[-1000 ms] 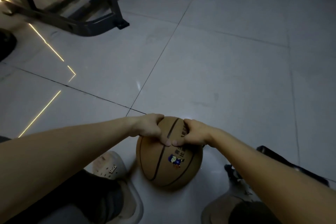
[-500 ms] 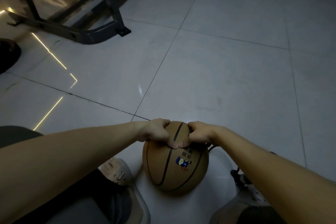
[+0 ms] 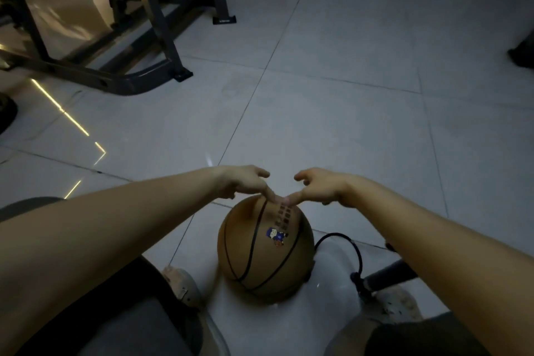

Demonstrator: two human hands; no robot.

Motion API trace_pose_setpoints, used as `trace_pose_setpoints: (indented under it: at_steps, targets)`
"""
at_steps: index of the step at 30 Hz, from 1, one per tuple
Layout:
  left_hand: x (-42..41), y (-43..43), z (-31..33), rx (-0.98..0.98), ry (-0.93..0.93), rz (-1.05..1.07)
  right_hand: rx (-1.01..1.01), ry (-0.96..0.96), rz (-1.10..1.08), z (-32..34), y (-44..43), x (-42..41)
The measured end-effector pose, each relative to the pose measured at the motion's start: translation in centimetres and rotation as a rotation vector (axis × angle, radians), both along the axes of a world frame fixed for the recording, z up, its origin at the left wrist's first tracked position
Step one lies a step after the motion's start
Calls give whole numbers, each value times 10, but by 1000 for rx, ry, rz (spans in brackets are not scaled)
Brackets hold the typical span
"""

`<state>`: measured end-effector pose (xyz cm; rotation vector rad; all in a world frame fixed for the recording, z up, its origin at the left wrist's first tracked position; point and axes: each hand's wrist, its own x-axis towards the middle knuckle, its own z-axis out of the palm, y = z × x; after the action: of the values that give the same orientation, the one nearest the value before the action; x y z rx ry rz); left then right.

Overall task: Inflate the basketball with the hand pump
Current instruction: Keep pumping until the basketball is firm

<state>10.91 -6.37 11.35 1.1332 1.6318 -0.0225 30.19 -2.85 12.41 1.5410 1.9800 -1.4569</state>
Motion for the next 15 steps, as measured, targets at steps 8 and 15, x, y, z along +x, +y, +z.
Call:
trace_pose_setpoints:
  at_steps: [8, 15]
  targets:
    - [91, 43, 49, 97, -282, -192, 78, -124, -111, 74, 15, 118]
    - [200, 25, 59, 106, -28, -730, -166, -293, -160, 60, -25, 213]
